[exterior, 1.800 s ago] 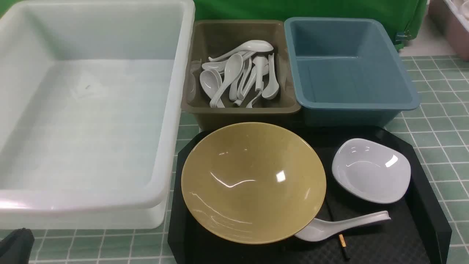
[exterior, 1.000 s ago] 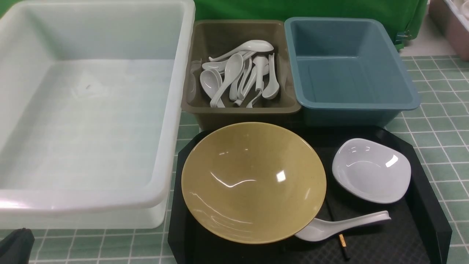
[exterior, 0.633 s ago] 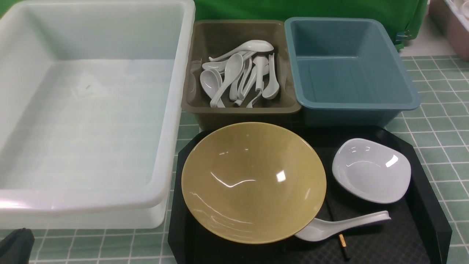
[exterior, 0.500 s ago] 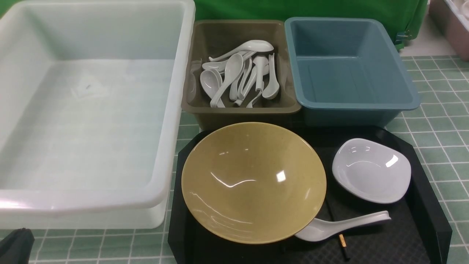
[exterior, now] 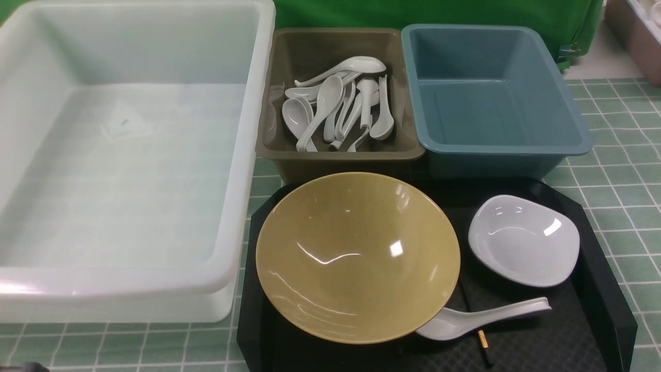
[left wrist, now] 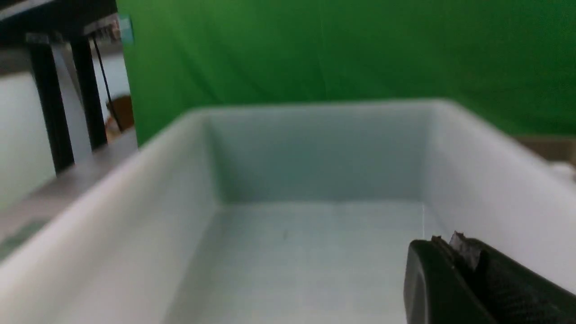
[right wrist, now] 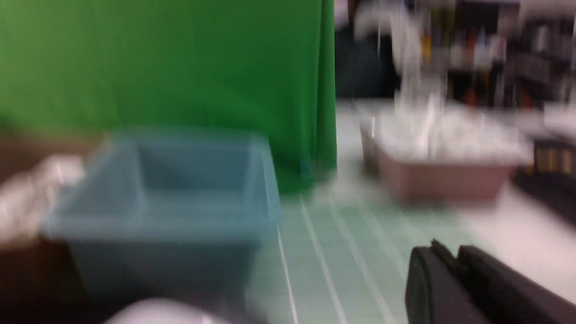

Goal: On blue table put chopsticks spoon bowls plates into blue grey white boxes.
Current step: 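Grasp the large bowl on the tray by its rim, then place the tan bowl onto the bowl stack in the left bin with the left gripper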

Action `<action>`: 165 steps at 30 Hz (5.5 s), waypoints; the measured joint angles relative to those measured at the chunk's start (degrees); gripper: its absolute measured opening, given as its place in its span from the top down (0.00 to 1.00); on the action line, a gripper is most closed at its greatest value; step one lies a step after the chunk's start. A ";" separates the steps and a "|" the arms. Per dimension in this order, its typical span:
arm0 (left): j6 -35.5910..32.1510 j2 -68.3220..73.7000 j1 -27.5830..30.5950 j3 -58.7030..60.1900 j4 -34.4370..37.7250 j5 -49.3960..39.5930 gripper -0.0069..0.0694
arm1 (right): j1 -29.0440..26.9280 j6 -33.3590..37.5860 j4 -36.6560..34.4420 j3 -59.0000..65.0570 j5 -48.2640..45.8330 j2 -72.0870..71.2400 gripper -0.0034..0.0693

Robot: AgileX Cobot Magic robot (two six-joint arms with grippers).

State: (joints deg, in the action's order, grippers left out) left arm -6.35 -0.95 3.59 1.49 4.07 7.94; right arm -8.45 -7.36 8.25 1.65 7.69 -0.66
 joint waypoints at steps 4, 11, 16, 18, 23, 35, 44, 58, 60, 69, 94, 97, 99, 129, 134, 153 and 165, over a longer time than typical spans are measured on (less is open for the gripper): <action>0.00 0.00 0.00 0.00 0.00 11.63 0.91 | 0.00 -1.89 0.06 0.00 12.67 0.00 0.79; 9.60 0.00 0.00 0.00 0.95 34.75 0.91 | 0.00 -20.74 0.16 0.00 29.80 -0.05 0.78; 13.79 1.16 0.00 -4.99 4.71 34.86 0.91 | 0.00 -22.00 0.22 -4.31 26.36 -0.06 0.78; 14.05 3.37 0.00 -11.37 4.71 30.62 0.91 | 0.00 -20.96 0.22 -9.31 21.94 0.66 0.78; 14.12 16.81 0.00 -30.37 4.26 11.06 0.91 | 0.19 -20.00 0.22 -21.82 12.49 7.79 0.78; 14.31 50.19 -9.31 -50.45 4.81 -34.79 0.91 | 6.80 -0.71 0.00 -26.68 -31.77 22.69 0.81; -8.76 70.71 -29.76 -65.58 17.07 -52.60 0.91 | 18.23 6.71 -4.06 -24.87 -41.67 30.23 0.90; -14.27 104.79 -45.39 -86.59 10.89 -60.52 0.91 | 25.12 9.31 -10.14 -19.94 -36.95 35.16 0.90; -12.78 110.48 -45.39 -88.44 9.60 -60.36 0.91 | 25.12 9.31 -10.14 -19.94 -34.06 35.17 0.90; -8.75 120.72 -46.23 -96.91 19.45 -62.75 0.91 | 25.12 9.31 -10.18 -19.94 -32.56 35.22 0.90; 7.67 120.15 -38.86 -109.24 -11.15 -78.61 0.33 | 25.17 10.79 -10.18 -19.94 -31.56 35.22 0.88; 7.62 120.15 -38.80 -105.09 -11.15 -78.61 0.33 | 25.17 10.79 -10.18 -19.94 -31.56 35.22 0.88; 7.38 120.15 -38.80 -103.44 -11.03 -78.55 0.33 | 25.17 10.79 -10.18 -19.94 -31.50 35.22 0.88; -0.30 115.24 -37.17 -99.62 1.50 -76.83 0.86 | 25.17 10.79 -10.18 -19.94 -32.32 35.22 0.84; -6.31 106.76 -32.81 -99.44 8.23 -74.40 0.90 | 25.17 10.79 -10.18 -19.94 -32.38 35.22 0.83; -14.42 90.31 17.98 -90.09 24.29 -68.90 0.90 | 25.17 10.79 -10.18 -19.93 -32.38 35.22 0.81; -13.25 95.71 24.96 -70.23 26.65 -55.50 0.89 | 25.17 10.79 -10.18 -19.93 -31.45 35.22 0.79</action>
State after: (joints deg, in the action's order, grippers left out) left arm -19.60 94.76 28.55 -68.74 30.71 -47.56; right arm 16.71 3.43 -1.93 -18.27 -23.76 34.56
